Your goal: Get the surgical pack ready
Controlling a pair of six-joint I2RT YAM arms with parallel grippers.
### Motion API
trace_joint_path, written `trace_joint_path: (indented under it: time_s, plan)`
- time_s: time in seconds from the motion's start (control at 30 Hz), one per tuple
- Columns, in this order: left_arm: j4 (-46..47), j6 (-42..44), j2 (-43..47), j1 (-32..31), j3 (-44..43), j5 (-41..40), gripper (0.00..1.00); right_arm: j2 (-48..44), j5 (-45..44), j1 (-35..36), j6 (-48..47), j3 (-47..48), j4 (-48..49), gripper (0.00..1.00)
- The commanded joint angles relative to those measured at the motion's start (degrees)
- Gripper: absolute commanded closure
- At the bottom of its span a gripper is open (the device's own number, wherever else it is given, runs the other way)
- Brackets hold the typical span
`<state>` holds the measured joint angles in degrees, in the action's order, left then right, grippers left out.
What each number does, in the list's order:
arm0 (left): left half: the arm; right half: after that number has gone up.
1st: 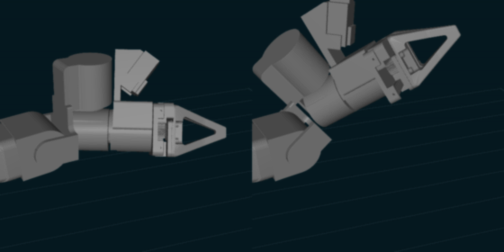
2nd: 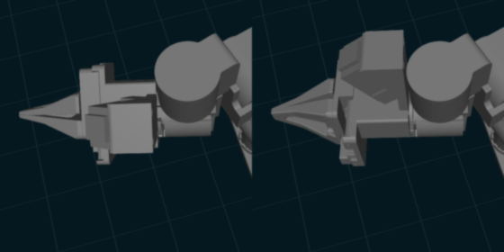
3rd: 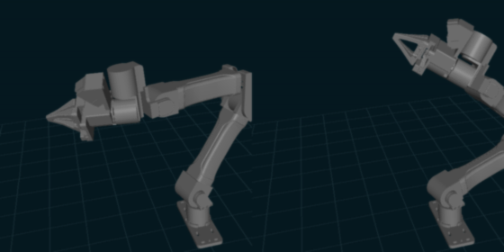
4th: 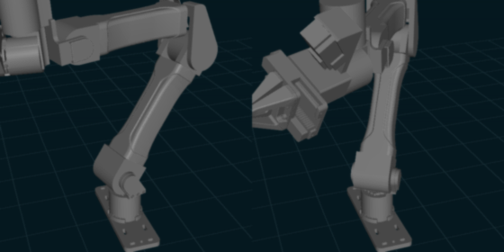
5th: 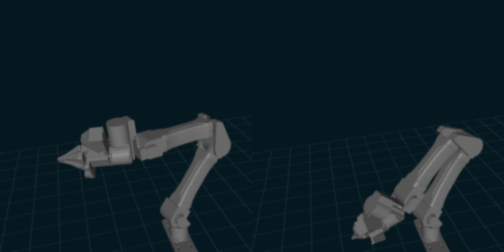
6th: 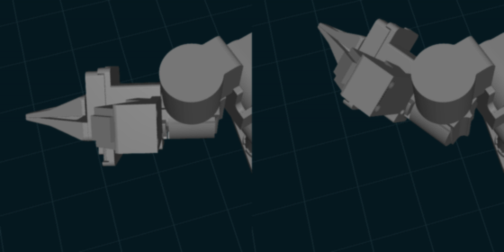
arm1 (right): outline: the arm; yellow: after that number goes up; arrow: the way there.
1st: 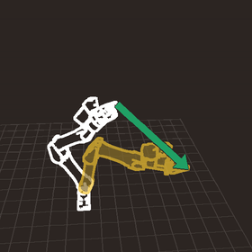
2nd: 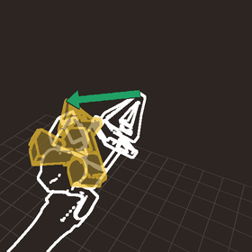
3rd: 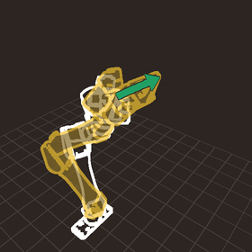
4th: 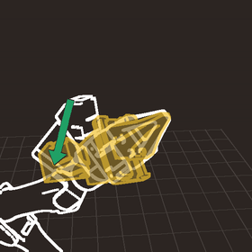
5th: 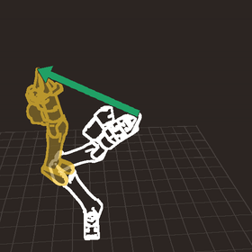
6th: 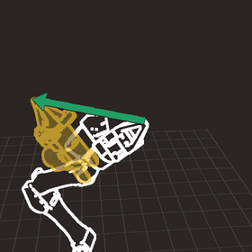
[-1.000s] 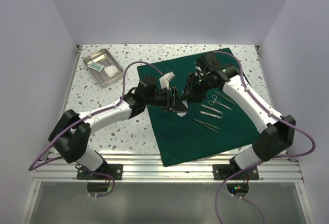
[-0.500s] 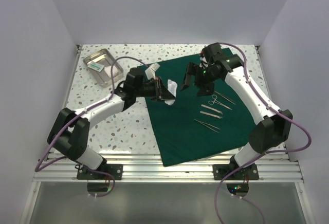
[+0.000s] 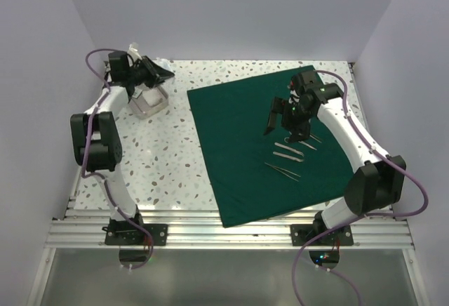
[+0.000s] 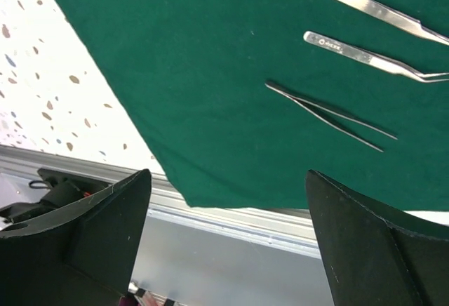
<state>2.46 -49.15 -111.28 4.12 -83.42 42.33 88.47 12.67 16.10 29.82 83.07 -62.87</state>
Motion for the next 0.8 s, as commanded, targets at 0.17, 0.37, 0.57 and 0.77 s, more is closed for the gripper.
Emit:
trace_joint_path:
  time_s: [0.17, 0.37, 0.57, 0.77]
  plan:
    - [-1.0, -3.5, -14.9, 8.3, -16.4, 1.3, 0.84, 0.7, -2.5, -2.7, -2.0, 2.3, -2.4, 0.05]
    - [-1.4, -4.5, -19.0, 10.9, -17.6, -1.5, 0.84, 1.8, -2.2, -6.2, -1.3, 1.5, -3.0, 0.04]
    - [-0.1, -7.5, -22.0, 13.1, -18.3, -4.8, 0.85, 2.2, -3.4, -10.7, -1.7, 1.7, -4.1, 0.04]
    - [-5.3, -8.0, -29.2, 13.5, -29.5, -5.4, 0.85, 1.7, -3.8, -12.0, -0.6, -0.1, -4.0, 0.04]
